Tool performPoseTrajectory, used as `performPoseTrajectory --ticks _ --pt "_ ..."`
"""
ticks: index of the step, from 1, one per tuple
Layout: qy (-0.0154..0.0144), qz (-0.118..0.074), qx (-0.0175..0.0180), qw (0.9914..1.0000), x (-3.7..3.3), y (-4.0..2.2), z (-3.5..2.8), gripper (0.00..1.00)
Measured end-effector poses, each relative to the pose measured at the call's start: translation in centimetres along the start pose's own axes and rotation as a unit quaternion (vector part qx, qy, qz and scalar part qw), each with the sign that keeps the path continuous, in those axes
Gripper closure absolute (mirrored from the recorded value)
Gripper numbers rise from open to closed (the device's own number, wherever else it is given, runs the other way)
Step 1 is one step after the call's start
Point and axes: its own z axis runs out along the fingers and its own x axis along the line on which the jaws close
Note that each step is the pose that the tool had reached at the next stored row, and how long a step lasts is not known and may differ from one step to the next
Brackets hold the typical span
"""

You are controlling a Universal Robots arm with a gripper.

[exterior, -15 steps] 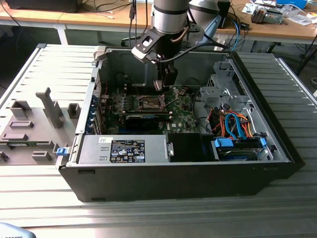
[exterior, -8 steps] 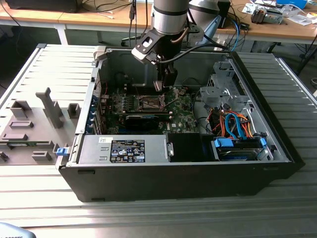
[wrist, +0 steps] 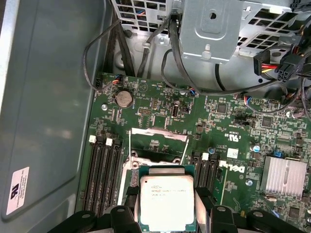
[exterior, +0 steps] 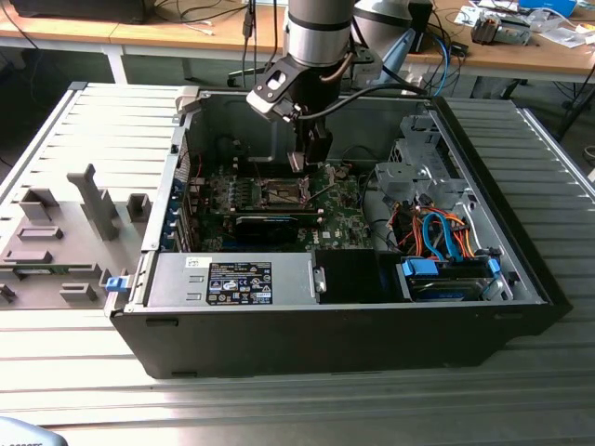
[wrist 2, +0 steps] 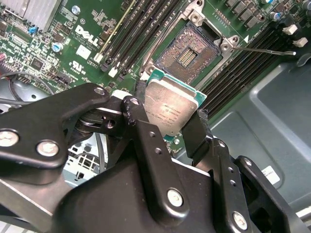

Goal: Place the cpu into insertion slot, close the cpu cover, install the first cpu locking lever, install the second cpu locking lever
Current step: 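Place the cpu into insertion slot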

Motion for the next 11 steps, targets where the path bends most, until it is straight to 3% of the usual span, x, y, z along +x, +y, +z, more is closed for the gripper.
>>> performPoseTrajectory --ticks 7,11 --pt "-0.0002 0.004 -0.0001 0.99999 0.01 0.0 0.09 0.45" --pt "-0.002 0.008 0.0002 0.99997 0.04 0.0 0.12 0.45"
